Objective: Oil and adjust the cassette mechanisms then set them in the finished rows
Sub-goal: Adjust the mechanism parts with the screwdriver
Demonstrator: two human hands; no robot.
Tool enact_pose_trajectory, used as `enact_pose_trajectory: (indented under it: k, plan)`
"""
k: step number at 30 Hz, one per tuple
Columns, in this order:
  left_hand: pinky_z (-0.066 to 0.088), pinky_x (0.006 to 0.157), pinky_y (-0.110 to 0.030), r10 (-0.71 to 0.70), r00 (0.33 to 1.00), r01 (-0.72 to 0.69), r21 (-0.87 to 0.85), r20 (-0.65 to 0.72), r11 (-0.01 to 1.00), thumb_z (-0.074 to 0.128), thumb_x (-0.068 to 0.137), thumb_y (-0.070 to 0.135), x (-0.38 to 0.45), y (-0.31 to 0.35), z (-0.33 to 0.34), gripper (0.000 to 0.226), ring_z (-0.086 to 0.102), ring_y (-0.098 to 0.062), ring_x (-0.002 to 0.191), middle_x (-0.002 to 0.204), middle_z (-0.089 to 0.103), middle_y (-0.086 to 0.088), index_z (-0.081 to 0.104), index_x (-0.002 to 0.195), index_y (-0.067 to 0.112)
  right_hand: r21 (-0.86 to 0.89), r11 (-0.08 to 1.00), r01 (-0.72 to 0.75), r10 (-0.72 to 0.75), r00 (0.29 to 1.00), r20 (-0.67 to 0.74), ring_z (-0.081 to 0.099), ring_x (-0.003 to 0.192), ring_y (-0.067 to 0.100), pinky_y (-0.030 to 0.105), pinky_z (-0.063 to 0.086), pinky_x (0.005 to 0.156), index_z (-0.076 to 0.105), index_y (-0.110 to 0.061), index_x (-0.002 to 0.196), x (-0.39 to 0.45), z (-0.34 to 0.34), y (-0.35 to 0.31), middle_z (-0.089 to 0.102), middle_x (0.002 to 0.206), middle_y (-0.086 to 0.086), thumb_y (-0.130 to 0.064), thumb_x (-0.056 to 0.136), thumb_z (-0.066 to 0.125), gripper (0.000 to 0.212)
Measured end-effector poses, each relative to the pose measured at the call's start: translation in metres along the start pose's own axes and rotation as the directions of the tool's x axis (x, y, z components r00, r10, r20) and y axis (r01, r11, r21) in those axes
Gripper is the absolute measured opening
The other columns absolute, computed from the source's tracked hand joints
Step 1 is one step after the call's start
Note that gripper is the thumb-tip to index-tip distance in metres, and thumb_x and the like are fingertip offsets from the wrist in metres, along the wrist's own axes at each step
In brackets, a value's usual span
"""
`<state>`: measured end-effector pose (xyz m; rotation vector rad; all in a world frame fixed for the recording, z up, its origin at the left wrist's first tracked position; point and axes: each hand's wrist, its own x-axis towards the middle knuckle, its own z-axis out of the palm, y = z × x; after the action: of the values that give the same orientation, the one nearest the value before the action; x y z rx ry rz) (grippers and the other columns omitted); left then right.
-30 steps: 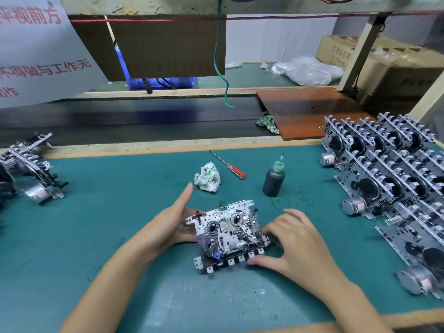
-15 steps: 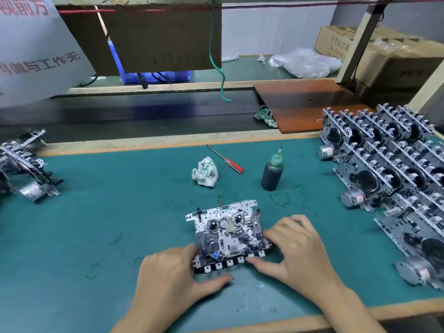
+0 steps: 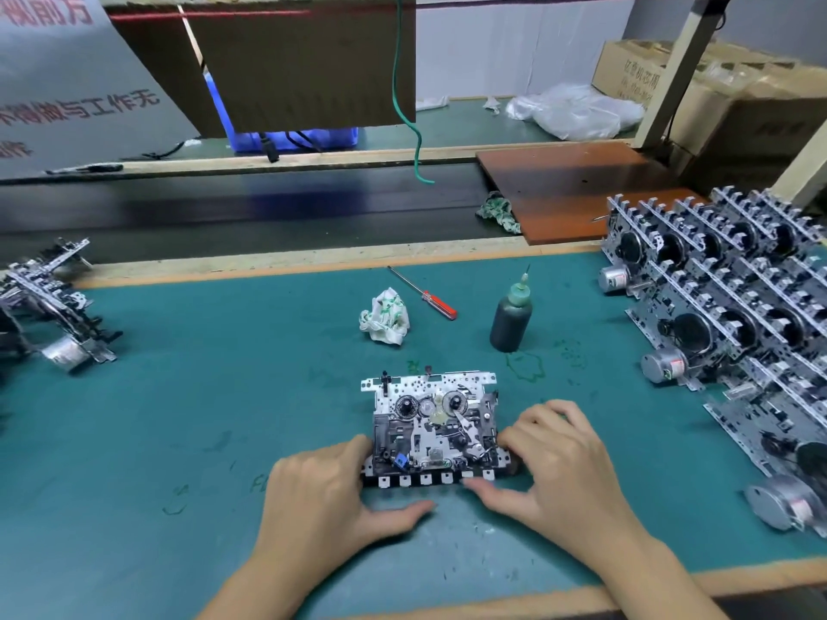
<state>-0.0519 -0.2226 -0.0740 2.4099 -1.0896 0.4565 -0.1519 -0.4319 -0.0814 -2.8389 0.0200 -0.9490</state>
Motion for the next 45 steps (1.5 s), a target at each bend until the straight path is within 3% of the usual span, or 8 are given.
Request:
enact_pose_trajectory:
  k: [8, 14, 21, 26, 29, 33, 39, 45]
  plan:
    - [0.030, 0.032, -0.021, -0.013, 0.999, 0.013, -0.011, -0.035, 1.000, 0.052, 0.060, 0.080, 0.003, 0.003, 0.003, 0.067, 0.041, -0.018, 0.029, 0.034, 0.037, -0.001, 0.042, 0.047, 0.015, -0.082, 0.992, -0.092, 0.087, 0.994, -0.061, 0.049, 0.054, 0.020, 0.033, 0.037, 0.080, 0.048, -0.014, 0.049, 0.000, 0.006, -0.010, 0.046, 0.046, -0.004, -0.066, 0.066, 0.060, 0.056]
    - [0.031, 0.030, -0.023, -0.079, 0.996, 0.080, 0.007, -0.048, 0.997, 0.043, 0.066, 0.082, 0.005, 0.005, 0.005, 0.069, 0.044, -0.019, 0.029, 0.034, 0.042, -0.001, 0.048, 0.045, 0.017, -0.052, 0.997, 0.061, -0.060, 0.998, 0.018, 0.054, 0.067, 0.021, 0.033, 0.038, 0.081, 0.058, -0.012, 0.060, 0.004, 0.001, 0.005, 0.053, 0.058, -0.003, -0.057, 0.074, 0.058, 0.048]
    - [0.028, 0.031, -0.024, -0.122, 0.992, 0.123, 0.032, -0.044, 0.992, 0.050, 0.059, 0.076, 0.004, 0.006, 0.008, 0.065, 0.042, -0.019, 0.027, 0.032, 0.038, -0.001, 0.045, 0.042, 0.013, 0.054, 0.998, 0.036, -0.039, 0.998, 0.051, 0.045, 0.072, 0.016, 0.030, 0.036, 0.083, 0.055, -0.011, 0.060, 0.002, -0.001, 0.005, 0.049, 0.059, -0.004, -0.065, 0.070, 0.062, 0.055]
    - [0.030, 0.034, -0.019, 0.032, 0.998, -0.028, -0.060, 0.062, 0.998, 0.047, 0.057, 0.085, 0.004, -0.005, 0.000, 0.063, 0.043, -0.012, 0.033, 0.038, 0.038, 0.009, 0.033, 0.052, 0.024, -0.032, 0.999, -0.010, 0.011, 1.000, 0.023, 0.054, 0.066, 0.021, 0.030, 0.036, 0.081, 0.054, -0.012, 0.056, 0.000, 0.002, 0.001, 0.051, 0.059, -0.003, -0.064, 0.073, 0.056, 0.054]
    - [0.030, 0.034, -0.021, 0.112, 0.991, -0.108, -0.057, 0.072, 0.993, 0.051, 0.065, 0.075, 0.001, -0.008, -0.001, 0.057, 0.040, -0.008, 0.036, 0.042, 0.038, 0.012, 0.038, 0.054, 0.022, -0.048, 0.999, -0.014, 0.016, 0.999, 0.030, 0.054, 0.066, 0.020, 0.030, 0.036, 0.081, 0.053, -0.013, 0.055, 0.001, 0.001, 0.004, 0.051, 0.057, -0.004, -0.065, 0.075, 0.053, 0.056]
    - [0.028, 0.032, -0.019, 0.096, 0.995, -0.096, 0.005, 0.015, 0.995, 0.052, 0.073, 0.059, 0.002, -0.009, 0.002, 0.048, 0.041, -0.017, 0.032, 0.039, 0.039, 0.005, 0.042, 0.052, 0.016, 0.033, 0.999, 0.025, -0.027, 0.997, 0.074, 0.050, 0.067, 0.019, 0.030, 0.036, 0.083, 0.049, -0.013, 0.055, 0.001, -0.001, 0.004, 0.048, 0.056, -0.004, -0.065, 0.073, 0.058, 0.056]
    - [0.028, 0.033, -0.020, 0.080, 0.996, -0.080, 0.003, 0.045, 0.997, 0.043, 0.079, 0.066, 0.004, -0.013, -0.002, 0.057, 0.042, -0.016, 0.035, 0.042, 0.041, 0.007, 0.043, 0.054, 0.016, 0.101, 0.994, 0.036, -0.045, 0.995, 0.087, 0.045, 0.068, 0.016, 0.027, 0.036, 0.081, 0.045, -0.014, 0.055, 0.002, -0.004, 0.002, 0.046, 0.058, -0.004, -0.062, 0.068, 0.066, 0.054]
    - [0.030, 0.034, -0.019, 0.014, 1.000, -0.014, 0.007, 0.018, 1.000, 0.051, 0.057, 0.082, 0.003, 0.002, -0.005, 0.060, 0.045, -0.013, 0.034, 0.040, 0.042, 0.008, 0.034, 0.056, 0.025, 0.026, 1.000, 0.008, -0.010, 0.999, 0.049, 0.049, 0.070, 0.018, 0.030, 0.037, 0.079, 0.049, -0.013, 0.054, 0.002, -0.002, 0.000, 0.051, 0.059, -0.002, -0.054, 0.070, 0.062, 0.046]
